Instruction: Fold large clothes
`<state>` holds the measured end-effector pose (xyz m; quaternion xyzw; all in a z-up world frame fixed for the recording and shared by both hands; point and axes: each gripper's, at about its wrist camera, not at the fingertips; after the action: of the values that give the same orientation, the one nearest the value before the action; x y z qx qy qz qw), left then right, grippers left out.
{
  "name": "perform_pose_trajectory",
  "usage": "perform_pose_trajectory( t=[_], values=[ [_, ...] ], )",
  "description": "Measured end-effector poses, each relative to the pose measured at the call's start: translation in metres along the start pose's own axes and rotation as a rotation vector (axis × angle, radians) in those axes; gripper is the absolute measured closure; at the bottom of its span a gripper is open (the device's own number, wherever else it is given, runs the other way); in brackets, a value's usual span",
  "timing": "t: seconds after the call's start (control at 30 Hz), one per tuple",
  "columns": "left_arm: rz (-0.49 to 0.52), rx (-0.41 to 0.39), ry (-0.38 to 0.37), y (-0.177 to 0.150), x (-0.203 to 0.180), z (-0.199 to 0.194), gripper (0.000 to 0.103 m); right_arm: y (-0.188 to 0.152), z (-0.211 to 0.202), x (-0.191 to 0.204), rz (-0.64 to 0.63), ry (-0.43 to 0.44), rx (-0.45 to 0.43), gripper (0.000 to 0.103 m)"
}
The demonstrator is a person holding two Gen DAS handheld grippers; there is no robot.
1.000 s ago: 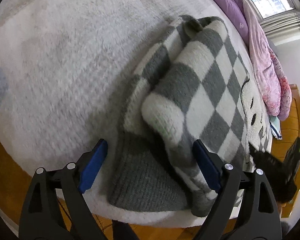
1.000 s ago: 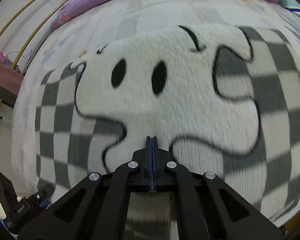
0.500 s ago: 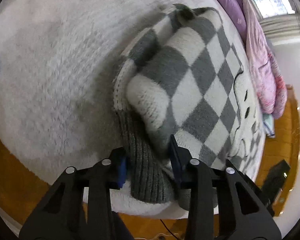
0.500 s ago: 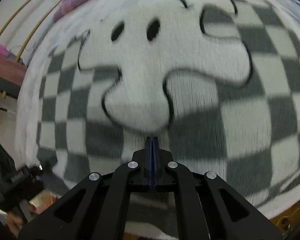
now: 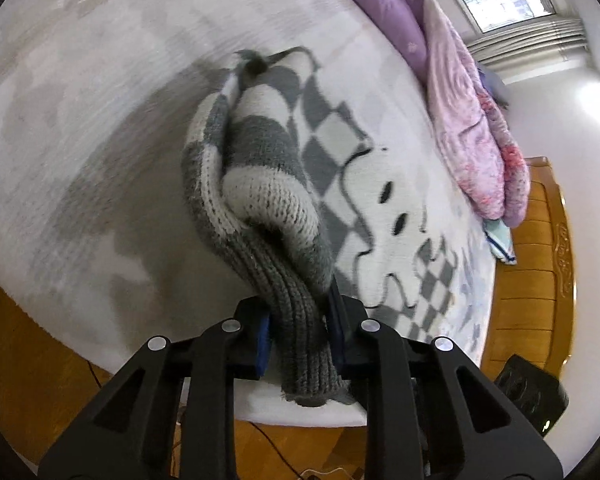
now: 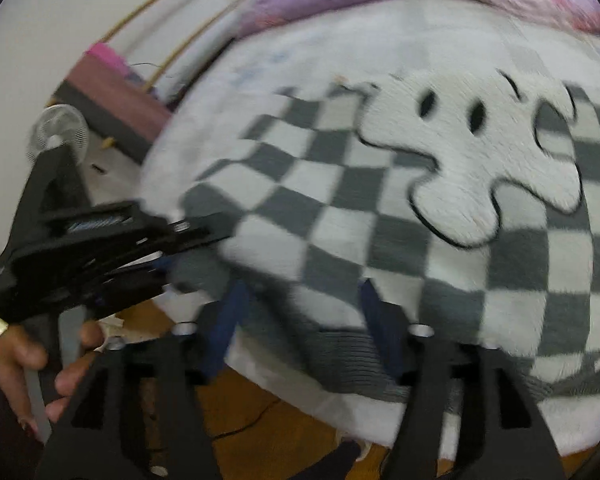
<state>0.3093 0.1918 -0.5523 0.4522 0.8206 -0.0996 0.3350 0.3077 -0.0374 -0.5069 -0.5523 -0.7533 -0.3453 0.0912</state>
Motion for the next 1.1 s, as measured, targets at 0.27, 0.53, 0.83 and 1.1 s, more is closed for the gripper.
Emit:
perform_pose_trajectory(
  t=[0.27,0.53,0.83,1.1],
  values=[
    [0.025,0.005,-0.038,0.003,-0.034,-0.005,0.082,0.014,0.015,0.017,-0.113,-0.027,-0.004,0.035],
    [0.075,-0.009,-0.025,-0.002,-0.056,-0.004,0.082,0.029,0.041,0.004,-0.052,-0.029,-0.036,0.052],
    [0.132,-0.072,-0.078,-0.011,-0.098,-0.013,0.040,0.042,0.004,-0.046,0.276,0.005,-0.106,0.085],
    [0.217,-0.073,-0.020,-0.025,-0.136,0.012,0.029,0.026,-0.089,-0.115,0.569,0.064,-0.312,0.086]
  ],
)
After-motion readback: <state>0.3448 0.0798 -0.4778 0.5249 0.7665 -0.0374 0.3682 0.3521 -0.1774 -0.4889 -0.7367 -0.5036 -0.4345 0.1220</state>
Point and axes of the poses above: each gripper's, at about its wrist camera, not at the fingertips, and z roughly the way its jaws point, x to its left, y to its top, and after that the axes turned 2 degrees about z, right-handed
